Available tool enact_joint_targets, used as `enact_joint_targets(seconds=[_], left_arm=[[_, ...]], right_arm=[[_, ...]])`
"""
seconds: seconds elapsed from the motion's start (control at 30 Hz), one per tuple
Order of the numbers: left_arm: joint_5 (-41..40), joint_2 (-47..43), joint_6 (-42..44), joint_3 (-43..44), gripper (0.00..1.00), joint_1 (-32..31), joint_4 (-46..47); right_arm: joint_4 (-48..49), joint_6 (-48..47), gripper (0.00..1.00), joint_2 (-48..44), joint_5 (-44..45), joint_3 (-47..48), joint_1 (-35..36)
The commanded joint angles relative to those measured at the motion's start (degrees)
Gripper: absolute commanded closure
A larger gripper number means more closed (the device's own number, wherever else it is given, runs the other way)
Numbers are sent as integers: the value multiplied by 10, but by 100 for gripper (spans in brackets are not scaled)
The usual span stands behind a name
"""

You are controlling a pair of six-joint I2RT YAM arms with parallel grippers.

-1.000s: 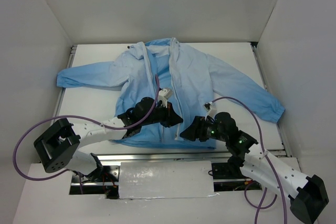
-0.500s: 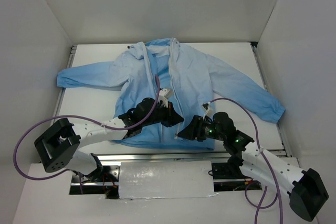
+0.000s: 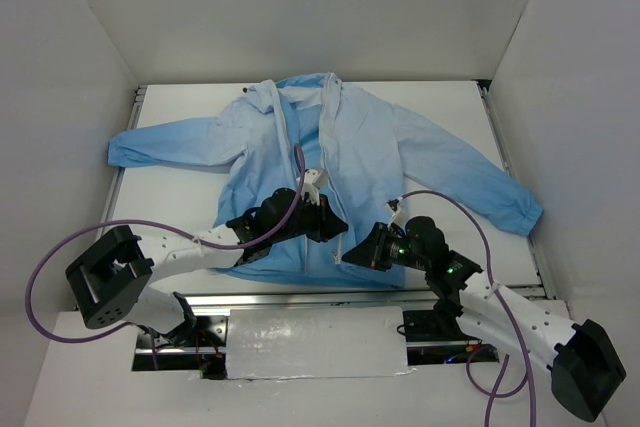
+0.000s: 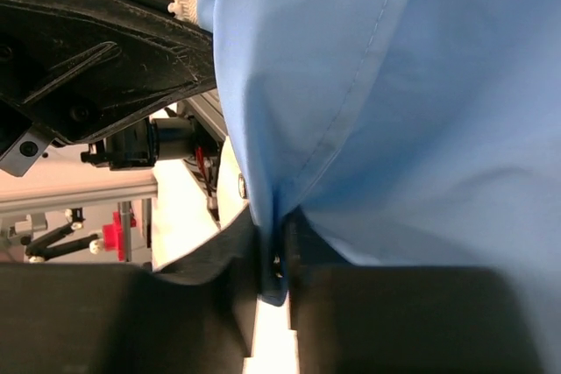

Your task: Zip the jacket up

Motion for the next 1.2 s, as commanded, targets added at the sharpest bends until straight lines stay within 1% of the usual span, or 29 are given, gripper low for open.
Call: enact_joint_targets(seconds=[0.0,0.03,0.1,0.13,0.2,0.27,0.3,0.33,0.37,0.4,0.43,0.47,0.5,0.57,0.6,0.67,0.77,0.8,0.83,0.93,1.0,1.03,1.17], left_arm=[[-25,-11,-12,22,100,-1,34],[-26,-14,-11,23,100,0,31],[-28,-16,-11,24,100,0,28],[-32,-16,-12,30,100,0,13],[-39,-18,-9,37,100,0,-4],[-46,-23,-10,51,94,0,-39],[-73,-30,-6,56,80,-1,-54],[-88,-33,-6,70,70,-1,-72],[-103,-38,-4,78,42,-1,-116],[-139,-52,-6,95,24,-1,-141],[-162,-59,-10,105,3,-1,-203],[-182,-66,-12,114,3,-1,-235],[-224,-81,-15,132,3,0,-272],[-257,-95,-29,144,4,0,-336],[-278,-109,-34,142,4,0,-387],[-278,-138,-48,128,4,-1,-430],[-223,-170,-66,61,7,-2,-429],[-189,-171,-78,50,10,-4,-428],[-178,-171,-87,42,10,-7,-429],[-177,-145,-113,26,14,-34,-440],[-175,-115,-121,24,20,-44,-443],[-172,-104,-125,24,21,-44,-440],[-185,-61,-132,31,22,-45,-439]], right_arm=[[31,11,85,4,-19,-5,7],[36,12,86,4,-22,-7,7],[62,21,97,0,-31,-17,7],[72,23,99,0,-34,-19,7],[99,23,100,-1,-39,-25,7],[117,20,100,4,-38,-31,7],[127,16,100,7,-34,-30,7],[130,10,100,12,-31,-29,6],[135,1,100,21,-29,-28,6],[135,-5,100,27,-22,-26,6],[140,-19,100,33,-19,-25,5],[140,-24,100,35,-15,-24,5],[139,-28,100,35,-3,-22,5],[128,-40,100,30,13,-18,2],[120,-45,100,27,28,-17,2],[93,-57,100,16,44,-8,2],[57,-60,100,-7,80,-3,1],[36,-61,100,-20,100,1,1],[36,-62,100,-24,108,3,1],[-6,-75,100,-33,114,17,0],[-6,-83,100,-33,106,19,1],[-1,-84,100,-33,101,18,1],[15,-93,100,-39,70,8,2]])
